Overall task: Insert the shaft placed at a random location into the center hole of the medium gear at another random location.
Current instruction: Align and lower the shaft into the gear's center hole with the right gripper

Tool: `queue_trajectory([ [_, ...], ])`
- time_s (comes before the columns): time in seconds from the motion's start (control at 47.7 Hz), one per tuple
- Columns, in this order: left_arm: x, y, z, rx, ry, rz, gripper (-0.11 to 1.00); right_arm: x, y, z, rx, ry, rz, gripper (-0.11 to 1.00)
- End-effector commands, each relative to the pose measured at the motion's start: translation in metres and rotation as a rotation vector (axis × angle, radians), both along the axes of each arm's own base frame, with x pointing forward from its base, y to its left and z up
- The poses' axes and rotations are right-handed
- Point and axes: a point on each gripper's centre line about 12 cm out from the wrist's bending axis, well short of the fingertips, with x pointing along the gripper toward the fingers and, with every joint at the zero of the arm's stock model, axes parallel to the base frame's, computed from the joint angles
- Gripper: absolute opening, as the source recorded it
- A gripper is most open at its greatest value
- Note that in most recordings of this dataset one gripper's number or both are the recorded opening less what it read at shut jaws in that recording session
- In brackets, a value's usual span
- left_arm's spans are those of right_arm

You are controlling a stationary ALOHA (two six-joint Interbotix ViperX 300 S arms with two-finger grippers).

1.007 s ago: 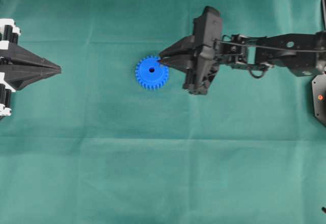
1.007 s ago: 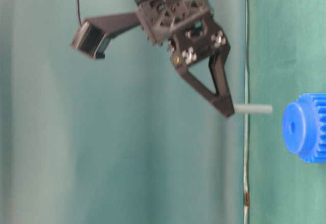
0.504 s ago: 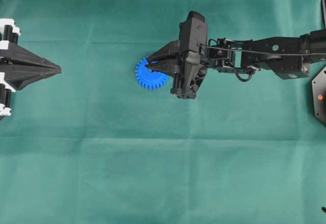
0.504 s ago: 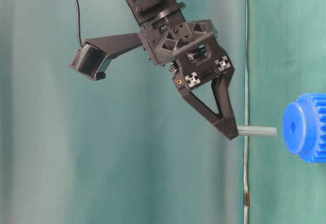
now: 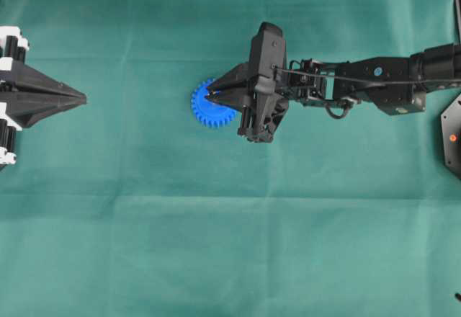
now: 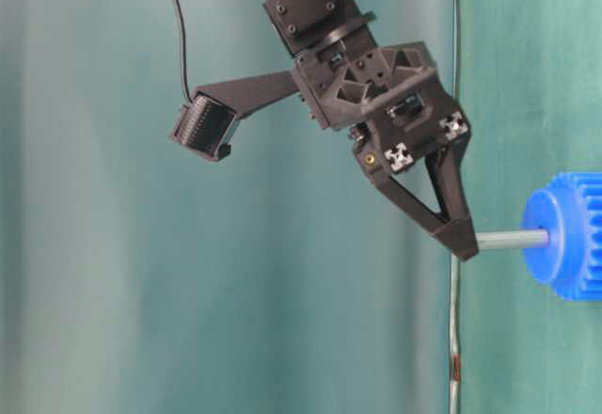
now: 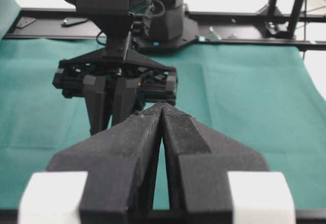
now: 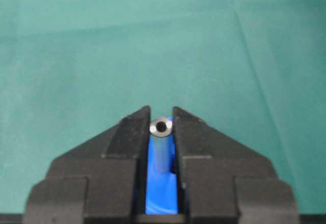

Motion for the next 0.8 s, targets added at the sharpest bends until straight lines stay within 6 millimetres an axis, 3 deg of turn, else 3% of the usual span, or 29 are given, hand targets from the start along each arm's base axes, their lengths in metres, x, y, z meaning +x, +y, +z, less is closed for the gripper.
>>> queue_trajectory([
  [0.0,0.003,0.0,0.009,0.0,-0.021,-0.002,0.0,0.003,0.0,0.008,0.012,-0.029,-0.008,0.13],
  [0.189,0.003,-0.001,0.009,0.0,-0.021,-0.003,0.0,0.004,-0.001,0.012,0.009,-0.038,-0.008,0.13],
  [0.462,0.003,0.0,0.009,0.0,-0.021,-0.002,0.0,0.0,-0.002,0.038,-0.006,-0.097,-0.007,0.13],
  [0.776,0.003,0.0,0.008,0.0,-0.018,-0.002,0.0,-0.001,-0.005,0.03,-0.008,-0.081,-0.013,0.13],
])
